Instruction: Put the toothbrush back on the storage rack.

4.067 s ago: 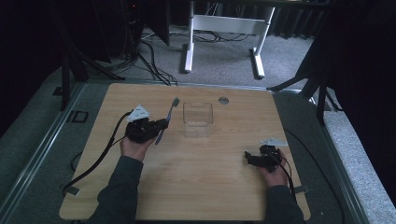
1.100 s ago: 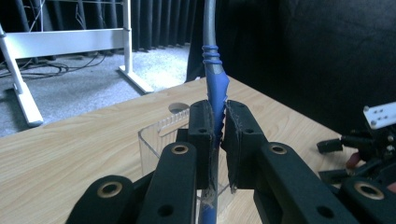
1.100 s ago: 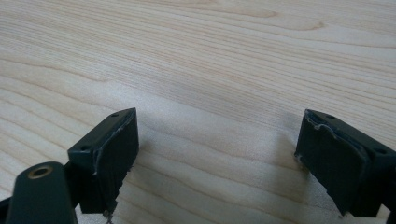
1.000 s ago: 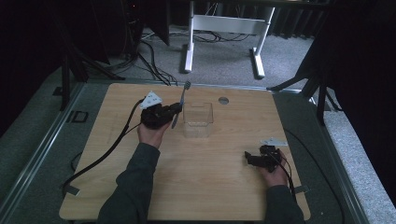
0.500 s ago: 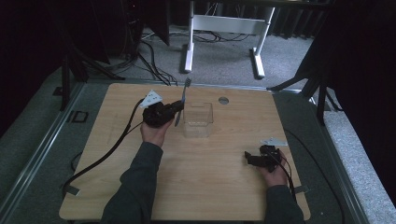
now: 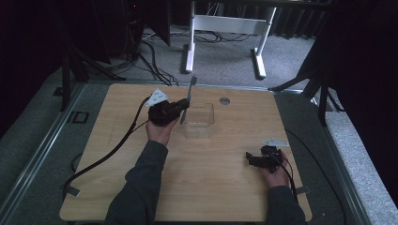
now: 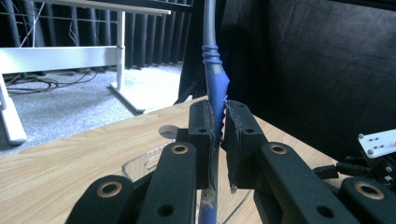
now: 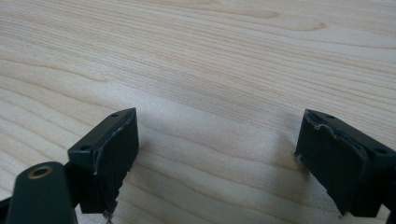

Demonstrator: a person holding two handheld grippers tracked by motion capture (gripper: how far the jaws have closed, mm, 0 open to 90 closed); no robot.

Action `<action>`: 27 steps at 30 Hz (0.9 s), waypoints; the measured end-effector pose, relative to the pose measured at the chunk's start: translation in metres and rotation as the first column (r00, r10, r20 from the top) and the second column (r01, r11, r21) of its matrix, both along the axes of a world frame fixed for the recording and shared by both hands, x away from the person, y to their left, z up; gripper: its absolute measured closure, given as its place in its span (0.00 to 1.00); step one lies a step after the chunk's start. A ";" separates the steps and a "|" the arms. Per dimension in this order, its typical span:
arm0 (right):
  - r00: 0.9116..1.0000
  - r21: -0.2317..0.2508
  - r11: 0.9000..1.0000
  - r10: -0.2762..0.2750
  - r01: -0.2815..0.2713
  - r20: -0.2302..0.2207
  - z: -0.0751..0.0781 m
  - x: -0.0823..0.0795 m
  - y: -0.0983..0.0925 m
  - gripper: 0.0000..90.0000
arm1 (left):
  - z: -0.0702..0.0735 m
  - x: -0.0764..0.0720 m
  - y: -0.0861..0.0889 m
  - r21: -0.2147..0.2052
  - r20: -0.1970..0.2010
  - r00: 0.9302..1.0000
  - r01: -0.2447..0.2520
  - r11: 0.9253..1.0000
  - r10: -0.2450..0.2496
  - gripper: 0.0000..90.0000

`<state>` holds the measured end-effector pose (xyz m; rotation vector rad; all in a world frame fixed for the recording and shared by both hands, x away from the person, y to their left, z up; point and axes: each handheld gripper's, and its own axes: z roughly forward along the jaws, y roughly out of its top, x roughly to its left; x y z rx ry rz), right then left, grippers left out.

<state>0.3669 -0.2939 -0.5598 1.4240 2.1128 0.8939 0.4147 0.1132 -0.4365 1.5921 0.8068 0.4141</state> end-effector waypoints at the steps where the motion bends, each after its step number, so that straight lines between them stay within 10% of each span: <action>1: 1.000 0.000 1.000 0.000 0.000 0.000 0.000 0.000 0.000 0.14 | 0.000 0.000 -0.001 0.003 0.001 1.000 0.002 1.000 -0.002 0.91; 27: 1.000 0.000 1.000 0.000 0.000 0.000 0.000 0.000 0.000 0.14 | -0.004 0.010 -0.003 -0.034 0.006 1.000 0.000 0.999 0.001 0.91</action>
